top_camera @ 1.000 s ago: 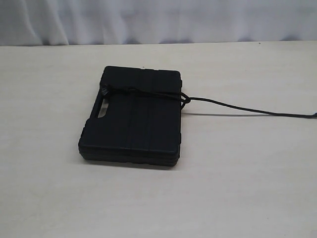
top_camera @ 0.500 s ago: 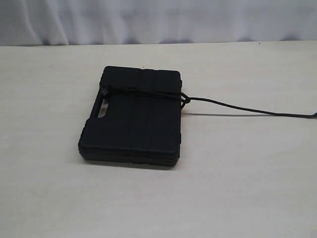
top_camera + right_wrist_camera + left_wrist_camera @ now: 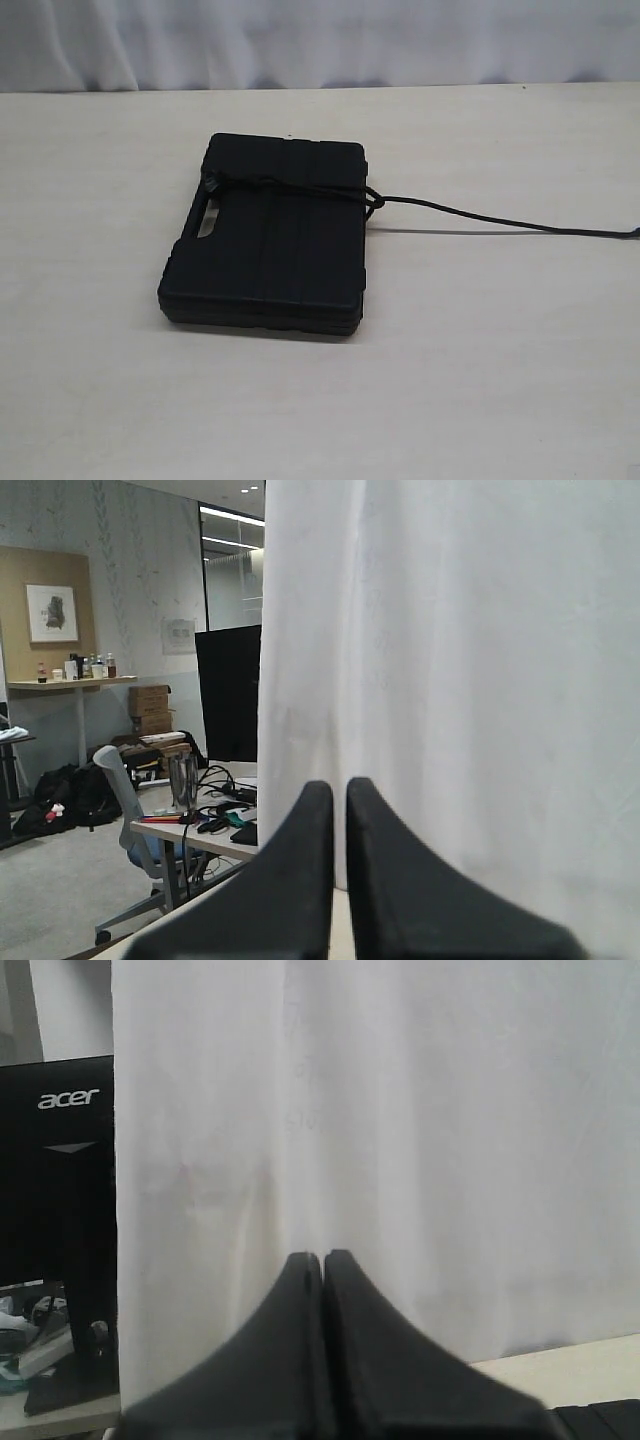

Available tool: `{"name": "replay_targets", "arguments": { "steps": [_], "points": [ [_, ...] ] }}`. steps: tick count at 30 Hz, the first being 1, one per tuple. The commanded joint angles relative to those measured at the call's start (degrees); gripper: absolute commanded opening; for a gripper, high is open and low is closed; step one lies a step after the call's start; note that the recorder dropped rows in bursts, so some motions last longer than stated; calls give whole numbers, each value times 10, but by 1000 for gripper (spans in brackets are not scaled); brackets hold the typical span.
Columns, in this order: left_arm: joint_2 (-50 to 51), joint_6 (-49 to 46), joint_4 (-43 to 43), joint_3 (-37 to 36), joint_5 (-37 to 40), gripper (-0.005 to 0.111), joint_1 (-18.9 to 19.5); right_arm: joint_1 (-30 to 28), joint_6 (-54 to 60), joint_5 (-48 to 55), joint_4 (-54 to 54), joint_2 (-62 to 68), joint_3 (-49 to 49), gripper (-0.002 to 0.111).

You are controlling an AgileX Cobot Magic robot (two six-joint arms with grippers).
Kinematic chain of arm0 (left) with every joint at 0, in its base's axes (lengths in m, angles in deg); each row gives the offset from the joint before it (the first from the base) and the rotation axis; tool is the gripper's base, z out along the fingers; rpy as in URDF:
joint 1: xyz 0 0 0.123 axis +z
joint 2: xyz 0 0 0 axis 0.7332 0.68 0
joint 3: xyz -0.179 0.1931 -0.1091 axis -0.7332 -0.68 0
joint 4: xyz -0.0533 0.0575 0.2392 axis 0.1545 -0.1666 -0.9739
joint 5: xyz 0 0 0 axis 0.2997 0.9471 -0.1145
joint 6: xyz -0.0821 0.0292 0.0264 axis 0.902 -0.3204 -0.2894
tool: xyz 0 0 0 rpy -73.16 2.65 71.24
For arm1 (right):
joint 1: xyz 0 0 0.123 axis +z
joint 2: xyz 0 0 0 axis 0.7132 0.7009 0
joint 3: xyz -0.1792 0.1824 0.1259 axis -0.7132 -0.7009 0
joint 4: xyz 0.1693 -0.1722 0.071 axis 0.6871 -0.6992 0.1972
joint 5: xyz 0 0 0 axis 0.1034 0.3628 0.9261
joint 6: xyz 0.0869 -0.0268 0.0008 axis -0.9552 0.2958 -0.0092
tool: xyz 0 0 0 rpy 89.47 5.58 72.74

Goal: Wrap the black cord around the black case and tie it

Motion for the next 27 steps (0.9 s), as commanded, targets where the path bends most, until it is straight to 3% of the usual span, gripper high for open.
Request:
{"name": "replay_targets", "arguments": {
  "steps": [1,10,24,27],
  "points": [
    [-3,3,-5,-44,-58,0,1,0,-3,6,-3,-5,-3,4],
    [-3,1,-5,-137,-129,0,1,0,-3,6,-3,-5,-3,4],
    [-3,-14,-5,-193,-173,0,54,0,-3,6,-3,-5,-3,4],
    [-3,-15,-5,-193,-146,0,54,0,-3,6,-3,-6,-3,4]
  ]
}}
